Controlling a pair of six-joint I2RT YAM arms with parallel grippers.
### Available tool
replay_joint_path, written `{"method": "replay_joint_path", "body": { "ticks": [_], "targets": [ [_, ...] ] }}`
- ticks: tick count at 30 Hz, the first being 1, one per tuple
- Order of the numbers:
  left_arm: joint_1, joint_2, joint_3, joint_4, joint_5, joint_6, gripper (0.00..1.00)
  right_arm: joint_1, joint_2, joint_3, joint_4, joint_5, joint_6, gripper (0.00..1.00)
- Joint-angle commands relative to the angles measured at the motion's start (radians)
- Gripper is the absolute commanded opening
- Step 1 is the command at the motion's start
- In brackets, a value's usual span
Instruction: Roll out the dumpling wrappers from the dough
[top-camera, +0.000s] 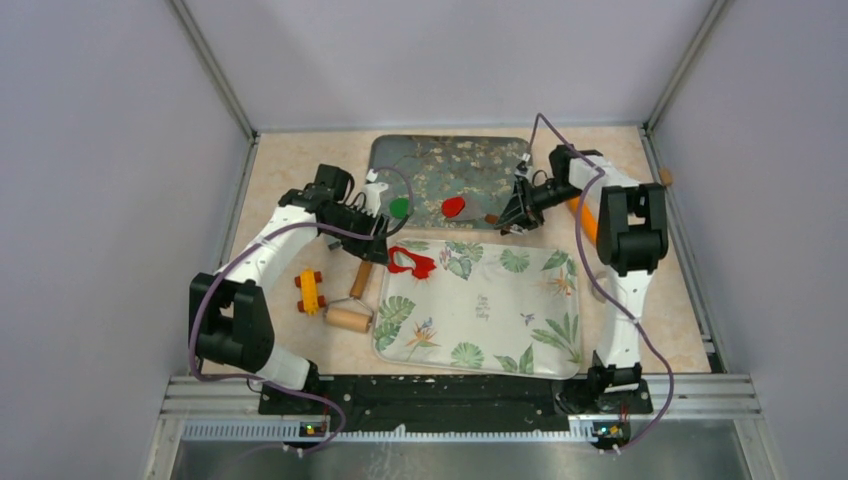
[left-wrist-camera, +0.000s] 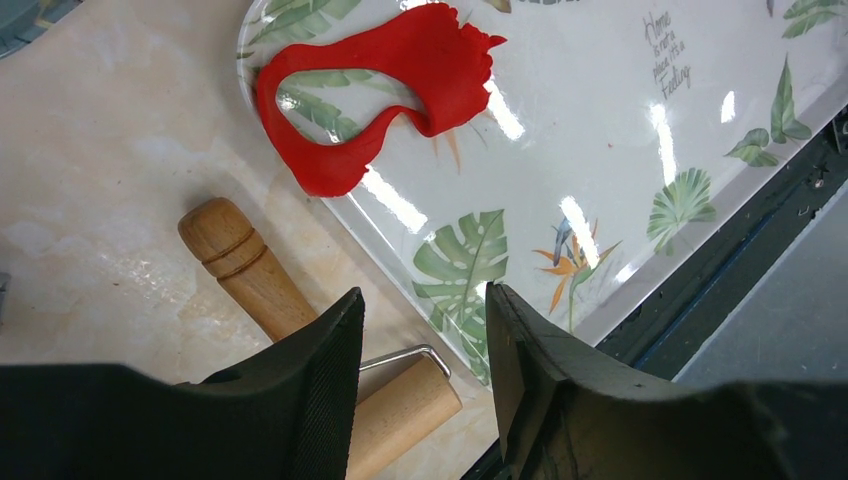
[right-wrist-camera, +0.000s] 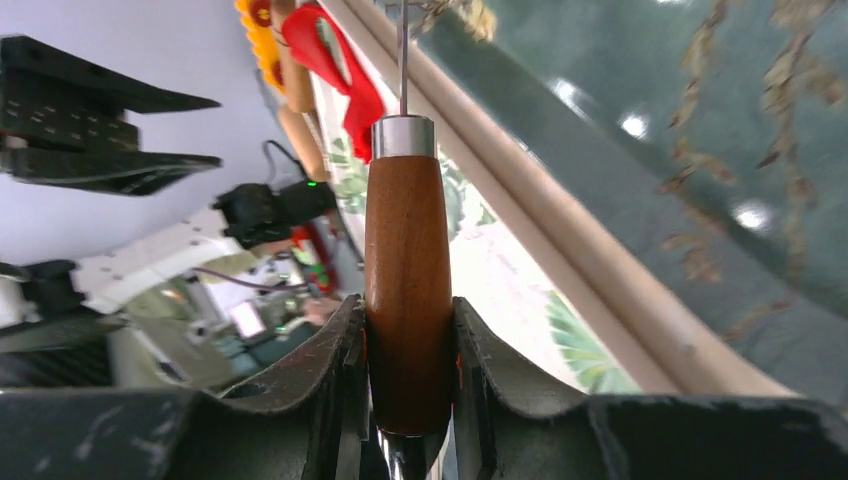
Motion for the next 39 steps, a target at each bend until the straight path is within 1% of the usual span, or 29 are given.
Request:
{"method": "replay_joint_path", "body": {
  "ticks": [1, 2, 3, 6, 9, 14, 18, 22, 26, 31, 34, 38, 39],
  "targets": [
    [-0.001, 0.009, 0.010, 0.024, 0.046, -0.024, 0.52, 0.008, -0.103, -0.040, 0.109, -0.091, 0.304, 0.00],
    [-0.001, 0.011, 0.010, 0.025, 0.049, -0.026, 0.52, 0.006, -0.108, -0.050, 0.141, -0.112, 0.380, 0.00],
    [-0.001, 0.011, 0.010, 0.026, 0.053, -0.026, 0.52, 0.009, -0.109, -0.040, 0.145, -0.125, 0.422, 0.00],
    [-0.001, 0.007, 0.005, 0.031, 0.057, -0.031, 0.52, 0.019, -0.121, -0.004, 0.106, -0.081, 0.448, 0.00],
    [-0.001, 0.000, -0.001, 0.033, 0.059, -0.040, 0.52, 0.018, -0.150, -0.053, 0.082, -0.072, 0.486, 0.00],
    [-0.001, -0.009, -0.008, 0.033, 0.062, -0.053, 0.52, 0.006, -0.202, -0.136, 0.117, -0.159, 0.593, 0.00],
    [-0.001, -0.012, -0.020, 0.042, 0.068, -0.056, 0.52, 0.005, -0.203, -0.085, 0.194, -0.208, 0.684, 0.00],
    [-0.001, -0.018, -0.015, 0.039, 0.066, -0.051, 0.53, -0.004, -0.207, -0.033, 0.166, -0.151, 0.656, 0.00],
    [-0.001, -0.019, 0.003, 0.024, 0.063, -0.043, 0.53, -0.027, -0.257, -0.075, 0.102, -0.090, 0.588, 0.00],
    [-0.001, -0.017, 0.015, 0.042, 0.067, -0.043, 0.53, -0.082, -0.336, -0.109, 0.026, -0.028, 0.486, 0.00],
    [-0.001, -0.013, 0.021, 0.059, 0.079, -0.048, 0.53, -0.114, -0.384, -0.135, 0.011, -0.024, 0.438, 0.00],
    [0.000, -0.008, 0.032, 0.084, 0.090, -0.055, 0.53, -0.195, -0.436, -0.154, 0.078, -0.117, 0.334, 0.00],
    [-0.001, -0.007, 0.034, 0.094, 0.091, -0.058, 0.53, -0.232, -0.445, -0.145, 0.076, -0.145, 0.282, 0.00]
  ]
}}
